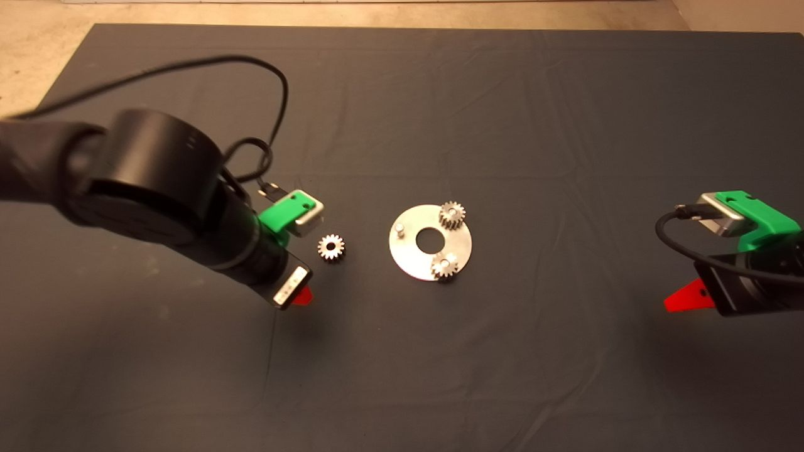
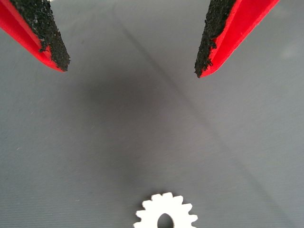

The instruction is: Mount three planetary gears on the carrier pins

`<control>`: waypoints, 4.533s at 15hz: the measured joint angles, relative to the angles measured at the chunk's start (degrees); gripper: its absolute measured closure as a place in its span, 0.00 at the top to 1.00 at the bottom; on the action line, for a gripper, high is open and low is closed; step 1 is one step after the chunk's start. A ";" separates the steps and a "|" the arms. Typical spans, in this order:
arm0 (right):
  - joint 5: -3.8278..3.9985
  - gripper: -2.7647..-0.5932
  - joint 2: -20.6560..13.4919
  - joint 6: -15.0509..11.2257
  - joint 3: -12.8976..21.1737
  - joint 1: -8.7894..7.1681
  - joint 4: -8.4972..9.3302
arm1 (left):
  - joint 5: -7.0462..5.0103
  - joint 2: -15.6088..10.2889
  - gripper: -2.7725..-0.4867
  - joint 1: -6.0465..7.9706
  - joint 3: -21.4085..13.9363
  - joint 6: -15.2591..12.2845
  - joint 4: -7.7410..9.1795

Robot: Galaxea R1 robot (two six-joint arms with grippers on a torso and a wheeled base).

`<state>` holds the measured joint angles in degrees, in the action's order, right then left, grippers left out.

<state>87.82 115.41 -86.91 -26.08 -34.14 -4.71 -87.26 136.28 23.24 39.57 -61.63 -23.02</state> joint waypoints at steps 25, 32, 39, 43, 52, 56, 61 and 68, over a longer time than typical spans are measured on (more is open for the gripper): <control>-0.09 0.34 0.68 0.02 0.85 0.02 0.00 | 0.74 7.27 0.61 -5.94 15.47 11.80 -12.35; -0.12 0.34 0.99 0.02 0.85 0.02 0.02 | 3.08 8.07 0.61 -5.94 15.58 10.42 -12.35; -0.09 0.34 1.12 0.02 0.85 0.02 0.01 | 5.07 8.02 0.61 -7.19 17.62 10.34 -12.37; -0.11 0.34 1.12 0.02 0.85 0.02 0.00 | 6.31 8.02 0.61 -7.69 18.09 10.34 -12.37; -0.10 0.34 1.13 0.02 0.85 0.02 0.03 | 7.28 7.98 0.51 -7.72 18.92 10.45 -12.40; -0.11 0.34 1.13 0.02 0.85 0.02 0.02 | 7.77 7.96 0.45 -8.48 18.92 10.42 -12.97; -0.11 0.34 1.12 0.02 0.85 0.02 0.03 | 7.72 7.85 0.33 -8.47 18.92 10.42 -13.31; -0.11 0.34 1.12 0.02 0.85 0.02 0.03 | 7.68 7.85 0.26 -8.47 18.92 10.42 -13.36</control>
<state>87.71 116.53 -86.88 -25.22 -34.12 -4.68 -79.58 144.13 14.76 58.49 -51.21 -36.38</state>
